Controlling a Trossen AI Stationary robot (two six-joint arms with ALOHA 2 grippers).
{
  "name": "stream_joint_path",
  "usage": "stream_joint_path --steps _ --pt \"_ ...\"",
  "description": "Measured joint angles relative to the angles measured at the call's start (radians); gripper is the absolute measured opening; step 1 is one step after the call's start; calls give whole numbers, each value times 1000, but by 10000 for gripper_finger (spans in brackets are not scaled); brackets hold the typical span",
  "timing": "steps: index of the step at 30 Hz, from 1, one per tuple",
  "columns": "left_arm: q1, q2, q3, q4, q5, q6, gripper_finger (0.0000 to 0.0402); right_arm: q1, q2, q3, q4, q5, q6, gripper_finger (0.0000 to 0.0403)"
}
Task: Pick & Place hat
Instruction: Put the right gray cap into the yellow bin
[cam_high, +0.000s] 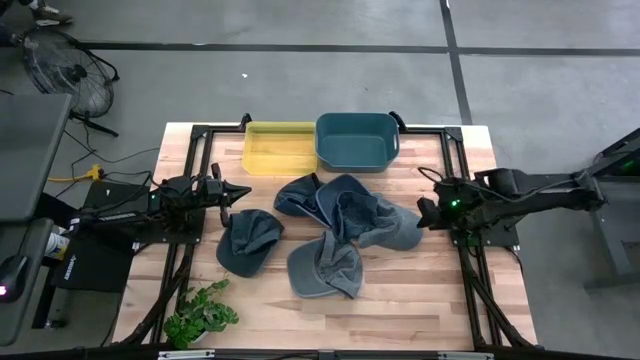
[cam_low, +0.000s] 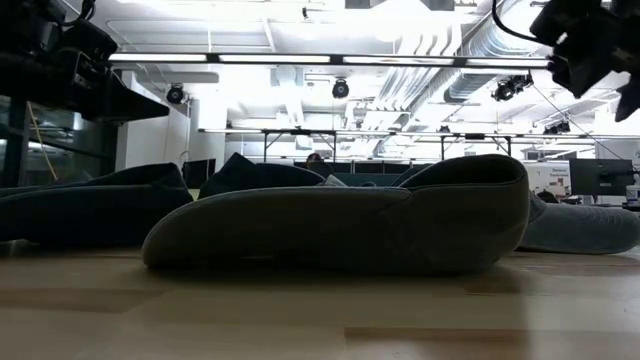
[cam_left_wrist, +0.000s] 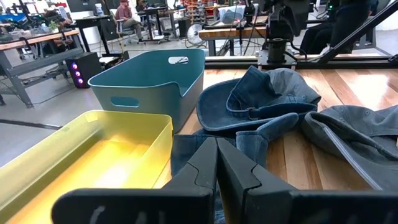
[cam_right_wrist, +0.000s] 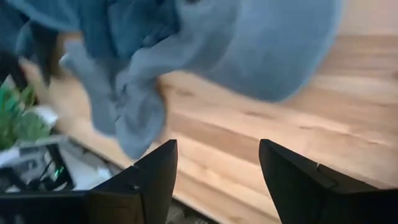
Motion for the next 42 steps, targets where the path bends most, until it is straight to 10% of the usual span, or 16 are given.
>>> stream_joint_path --steps 21,33,42 --pt "0 0 0 0 0 0 1 479 348 -13 69 347 370 222" --pt "0 0 0 0 0 0 1 593 620 -13 88 392 452 222" --pt "0 0 0 0 0 0 1 613 656 -13 437 561 367 222"
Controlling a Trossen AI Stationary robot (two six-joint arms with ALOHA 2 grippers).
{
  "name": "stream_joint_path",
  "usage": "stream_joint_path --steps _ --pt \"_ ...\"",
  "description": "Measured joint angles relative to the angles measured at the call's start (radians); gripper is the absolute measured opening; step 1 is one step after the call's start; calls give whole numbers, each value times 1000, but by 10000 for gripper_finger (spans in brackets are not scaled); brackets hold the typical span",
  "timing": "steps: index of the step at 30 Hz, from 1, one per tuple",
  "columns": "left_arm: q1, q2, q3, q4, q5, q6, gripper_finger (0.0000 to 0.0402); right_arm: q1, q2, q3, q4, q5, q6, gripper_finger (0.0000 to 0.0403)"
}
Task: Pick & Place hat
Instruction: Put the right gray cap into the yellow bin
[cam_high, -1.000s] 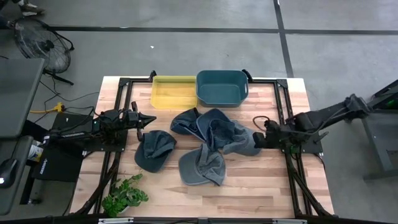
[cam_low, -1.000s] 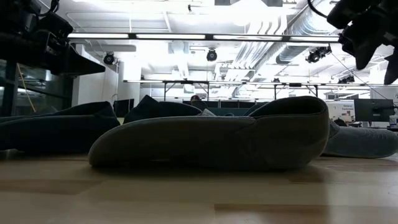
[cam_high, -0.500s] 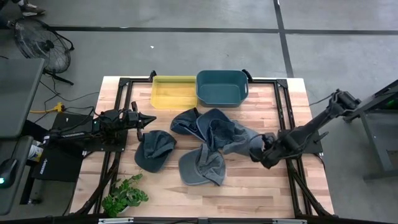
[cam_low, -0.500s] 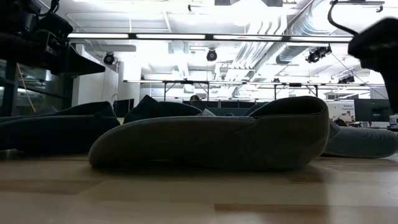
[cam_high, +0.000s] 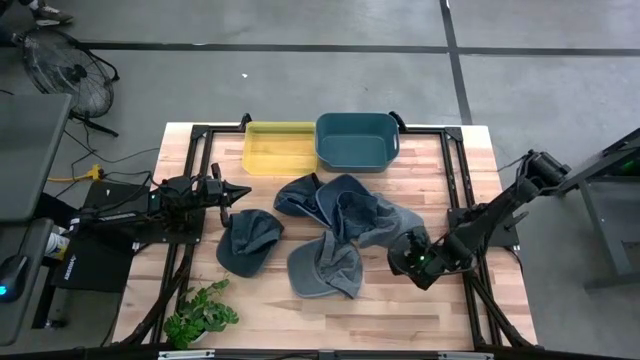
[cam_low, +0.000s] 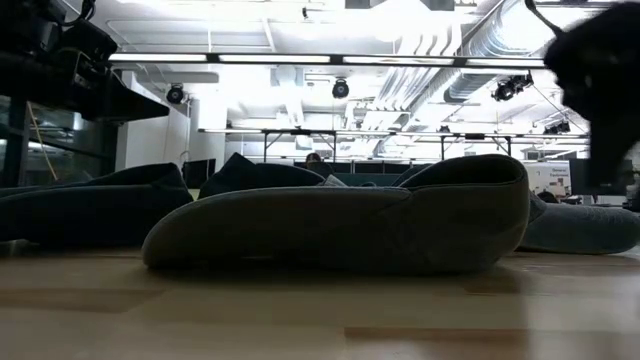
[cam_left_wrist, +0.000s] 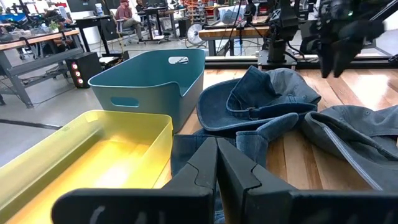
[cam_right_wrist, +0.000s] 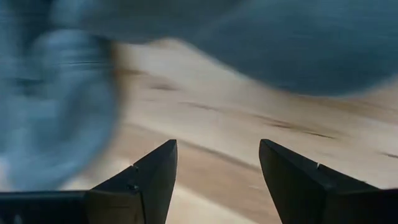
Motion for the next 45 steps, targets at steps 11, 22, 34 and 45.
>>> stream_joint_path --steps 11,22,34,45 --pt "0 0 0 0 0 0 1 36 85 21 204 -42 59 222" --pt "0 0 0 0 0 0 1 -43 73 187 -151 -63 -60 222" --pt "0 0 0 0 0 0 1 -219 22 404 -586 147 -1013 222" --pt "0 0 0 0 0 0 1 -439 22 253 -473 -123 -1337 222"
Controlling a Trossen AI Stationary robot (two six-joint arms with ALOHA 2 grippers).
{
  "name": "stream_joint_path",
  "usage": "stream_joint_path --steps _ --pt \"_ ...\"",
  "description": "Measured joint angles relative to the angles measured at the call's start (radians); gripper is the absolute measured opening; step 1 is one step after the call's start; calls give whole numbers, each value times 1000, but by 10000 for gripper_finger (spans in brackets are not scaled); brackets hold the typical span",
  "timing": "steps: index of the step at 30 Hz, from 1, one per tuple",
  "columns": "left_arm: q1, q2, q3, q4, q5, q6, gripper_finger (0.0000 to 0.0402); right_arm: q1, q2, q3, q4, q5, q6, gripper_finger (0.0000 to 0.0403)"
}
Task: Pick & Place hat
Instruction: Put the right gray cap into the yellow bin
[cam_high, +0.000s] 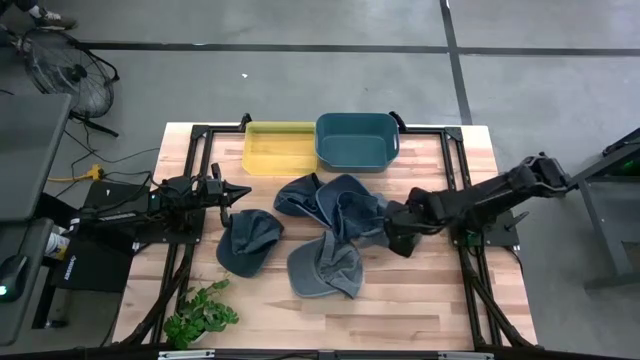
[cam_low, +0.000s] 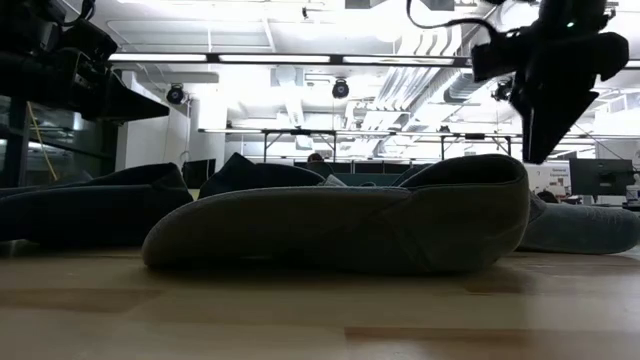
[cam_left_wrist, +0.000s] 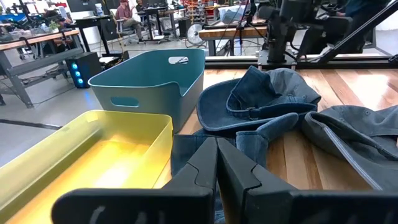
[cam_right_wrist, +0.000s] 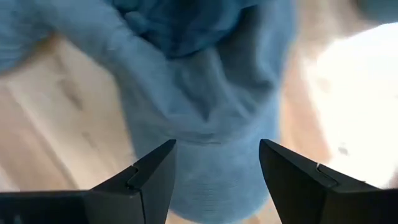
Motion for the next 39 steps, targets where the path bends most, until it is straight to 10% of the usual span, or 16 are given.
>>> stream_joint_path --steps 19,39 --pt "0 0 0 0 0 0 1 -321 0 -25 119 -289 -353 222" --pt "0 0 0 0 0 0 1 -365 182 -25 203 -396 -498 222"
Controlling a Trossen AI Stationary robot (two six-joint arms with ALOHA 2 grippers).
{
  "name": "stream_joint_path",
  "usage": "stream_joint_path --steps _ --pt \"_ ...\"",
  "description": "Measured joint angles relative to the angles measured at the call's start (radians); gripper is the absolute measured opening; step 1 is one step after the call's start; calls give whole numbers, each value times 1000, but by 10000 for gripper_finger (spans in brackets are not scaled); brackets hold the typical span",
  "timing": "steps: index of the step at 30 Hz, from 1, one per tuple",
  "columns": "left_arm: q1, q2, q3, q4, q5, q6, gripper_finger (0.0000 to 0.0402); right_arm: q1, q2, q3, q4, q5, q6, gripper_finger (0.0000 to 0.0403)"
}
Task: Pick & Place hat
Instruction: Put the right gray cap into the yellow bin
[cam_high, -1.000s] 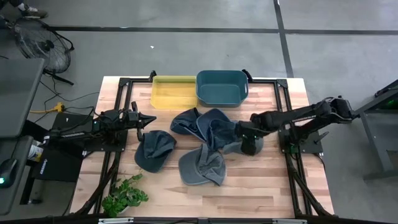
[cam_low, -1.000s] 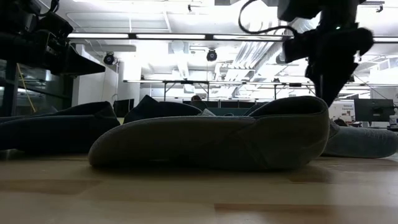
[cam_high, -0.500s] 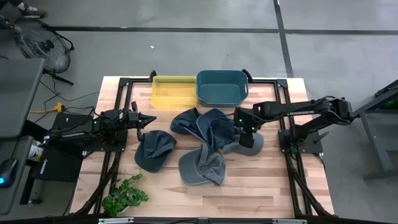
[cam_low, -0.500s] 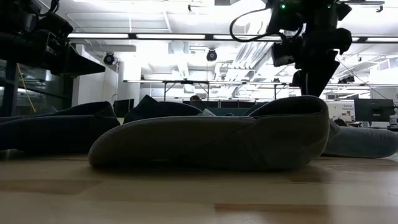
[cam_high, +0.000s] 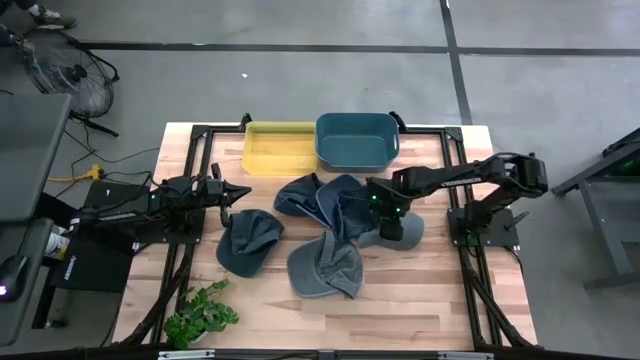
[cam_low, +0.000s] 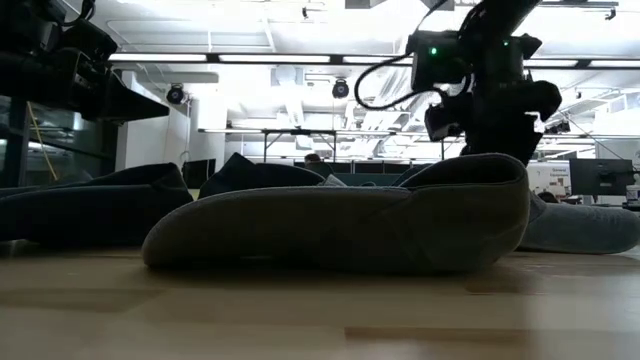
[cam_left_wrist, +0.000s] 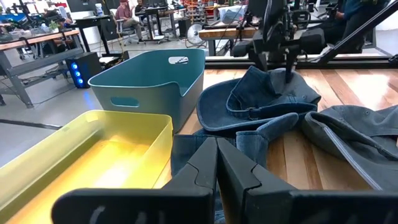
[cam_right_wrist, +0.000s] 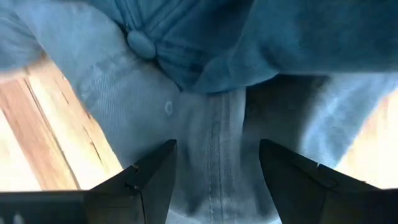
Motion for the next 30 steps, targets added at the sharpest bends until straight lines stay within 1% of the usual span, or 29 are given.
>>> stream_joint_path --steps 9,13,15,18,21,24,25,30 --pt "0 0 0 0 0 0 1 1 38 0 -31 -10 -13 220" --pt "0 0 0 0 0 0 1 1 37 0 -37 -4 -16 201" --pt "0 0 0 0 0 0 1 1 36 0 -43 0 -17 181" --pt "0 0 0 0 0 0 1 1 36 0 -46 13 -17 139" --pt "0 0 0 0 0 0 1 1 36 0 -49 29 -17 85" --pt "0 0 0 0 0 0 1 1 36 0 -48 33 -18 21" --pt "0 0 0 0 0 0 1 1 36 0 -48 34 -18 11" --pt "0 0 0 0 0 0 1 1 35 2 -49 34 -10 4"
